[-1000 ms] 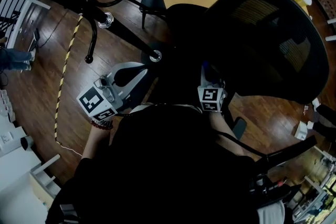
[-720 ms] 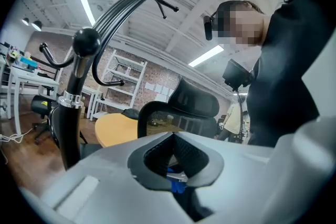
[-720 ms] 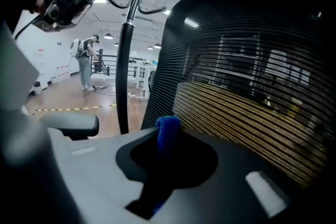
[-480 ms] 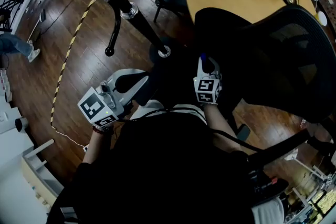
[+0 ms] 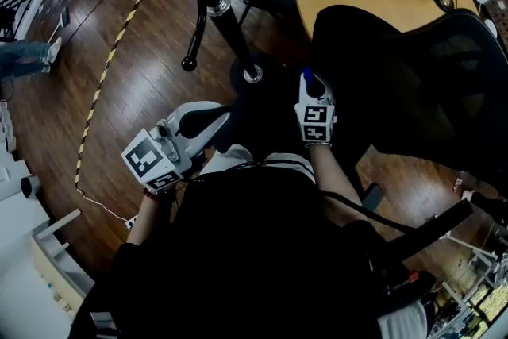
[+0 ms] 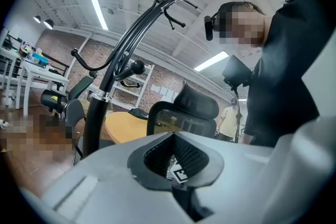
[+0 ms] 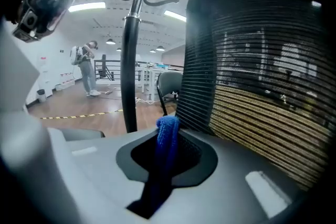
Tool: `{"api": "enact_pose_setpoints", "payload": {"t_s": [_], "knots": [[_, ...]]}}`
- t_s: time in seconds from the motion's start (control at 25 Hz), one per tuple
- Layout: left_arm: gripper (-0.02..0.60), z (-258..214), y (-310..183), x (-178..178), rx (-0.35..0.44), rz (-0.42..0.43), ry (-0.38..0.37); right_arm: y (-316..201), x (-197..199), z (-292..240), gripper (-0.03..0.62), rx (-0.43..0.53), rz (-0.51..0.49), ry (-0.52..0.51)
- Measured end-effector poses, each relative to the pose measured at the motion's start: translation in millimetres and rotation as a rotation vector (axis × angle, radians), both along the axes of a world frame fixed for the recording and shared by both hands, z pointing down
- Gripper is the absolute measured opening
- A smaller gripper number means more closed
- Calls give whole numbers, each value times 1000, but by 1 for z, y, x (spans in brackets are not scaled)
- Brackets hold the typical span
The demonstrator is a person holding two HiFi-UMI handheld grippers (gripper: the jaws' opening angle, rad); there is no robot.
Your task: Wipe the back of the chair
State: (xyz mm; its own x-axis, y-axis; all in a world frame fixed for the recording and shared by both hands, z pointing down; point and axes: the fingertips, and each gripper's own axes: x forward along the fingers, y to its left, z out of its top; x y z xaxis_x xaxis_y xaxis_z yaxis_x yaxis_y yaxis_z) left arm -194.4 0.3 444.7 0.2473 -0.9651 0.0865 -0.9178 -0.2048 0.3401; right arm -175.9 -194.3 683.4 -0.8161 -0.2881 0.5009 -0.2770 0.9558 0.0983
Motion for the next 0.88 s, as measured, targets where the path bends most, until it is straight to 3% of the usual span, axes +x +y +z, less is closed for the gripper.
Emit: {"api": "enact_pose_setpoints", "payload": {"t_s": [0.12, 0.24, 0.4, 0.48, 0.64, 0.72, 0.8, 0.88], "knots": [[8, -6, -11, 11, 17, 73, -10, 9, -10, -6, 40, -5, -69, 4], [8, -14, -28, 20, 35, 170, -24, 17, -7, -39, 40, 12, -104, -62], [8, -20, -54, 42, 52, 277, -23, 22, 56, -66, 40, -11, -95, -125], [8, -18, -61, 57, 53, 322, -17, 11, 120, -58, 40, -30, 30, -108], [8, -8, -72, 75, 39, 389, -5, -35, 281, -28, 40, -45, 485, -26], [8, -5, -77, 80, 33, 398, -1, -54, 345, -21, 40, -29, 661, 11], [8, -3, -83, 85, 29, 404, 2, -67, 382, -17, 40, -20, 772, 38], [8, -2, -88, 92, 24, 414, -3, -75, 395, -15, 40, -12, 830, 71]]}}
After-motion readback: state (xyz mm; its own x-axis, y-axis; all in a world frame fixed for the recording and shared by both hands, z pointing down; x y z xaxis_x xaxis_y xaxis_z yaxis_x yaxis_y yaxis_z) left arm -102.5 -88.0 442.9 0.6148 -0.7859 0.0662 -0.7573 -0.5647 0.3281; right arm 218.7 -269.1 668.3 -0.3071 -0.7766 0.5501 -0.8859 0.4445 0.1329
